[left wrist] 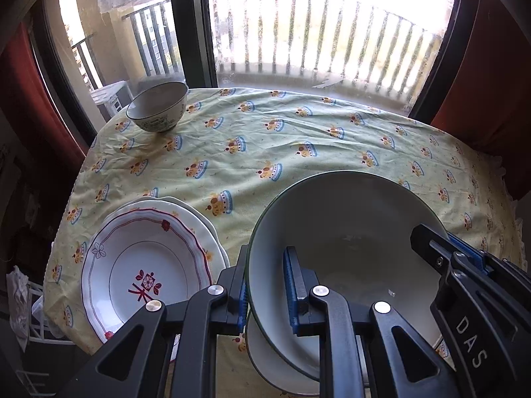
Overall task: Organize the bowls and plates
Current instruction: 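Lower the held bowl into the placed large bowl with both grippers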
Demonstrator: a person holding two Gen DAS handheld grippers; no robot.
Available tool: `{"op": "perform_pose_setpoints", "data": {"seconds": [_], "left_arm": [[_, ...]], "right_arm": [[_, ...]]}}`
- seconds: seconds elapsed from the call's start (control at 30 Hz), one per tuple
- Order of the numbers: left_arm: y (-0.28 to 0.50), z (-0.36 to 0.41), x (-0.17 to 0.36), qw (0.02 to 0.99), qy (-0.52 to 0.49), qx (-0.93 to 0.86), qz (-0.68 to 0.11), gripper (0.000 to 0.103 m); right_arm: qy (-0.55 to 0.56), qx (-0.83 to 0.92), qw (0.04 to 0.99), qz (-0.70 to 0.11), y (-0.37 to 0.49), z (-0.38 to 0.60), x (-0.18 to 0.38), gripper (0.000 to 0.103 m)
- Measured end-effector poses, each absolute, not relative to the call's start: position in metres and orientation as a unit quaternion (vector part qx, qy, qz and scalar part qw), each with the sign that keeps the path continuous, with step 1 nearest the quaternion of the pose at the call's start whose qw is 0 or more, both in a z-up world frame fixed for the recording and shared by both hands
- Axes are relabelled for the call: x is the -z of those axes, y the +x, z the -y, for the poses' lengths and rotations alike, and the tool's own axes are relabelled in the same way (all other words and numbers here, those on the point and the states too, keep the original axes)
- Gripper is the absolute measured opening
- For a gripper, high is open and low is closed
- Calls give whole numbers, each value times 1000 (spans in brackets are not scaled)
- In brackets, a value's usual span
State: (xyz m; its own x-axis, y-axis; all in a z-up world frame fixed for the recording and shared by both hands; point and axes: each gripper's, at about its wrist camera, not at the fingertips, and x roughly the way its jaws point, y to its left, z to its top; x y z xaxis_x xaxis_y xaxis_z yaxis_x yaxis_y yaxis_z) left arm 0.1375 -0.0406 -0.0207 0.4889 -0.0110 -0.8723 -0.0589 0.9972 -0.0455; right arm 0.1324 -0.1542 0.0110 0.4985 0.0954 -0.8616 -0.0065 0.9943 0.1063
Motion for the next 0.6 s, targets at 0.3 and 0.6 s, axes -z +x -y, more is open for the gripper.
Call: {"op": "perform_pose_setpoints", "data": {"seconds": [0.3, 0.6], "left_arm": [[121, 42, 40, 853, -29, -18, -521, 14], [116, 42, 61, 841, -21, -19, -540, 18]], "right_arm": [[41, -30, 851, -523, 113, 153, 9, 15], [30, -25, 839, -543, 104, 149, 28, 15]]}}
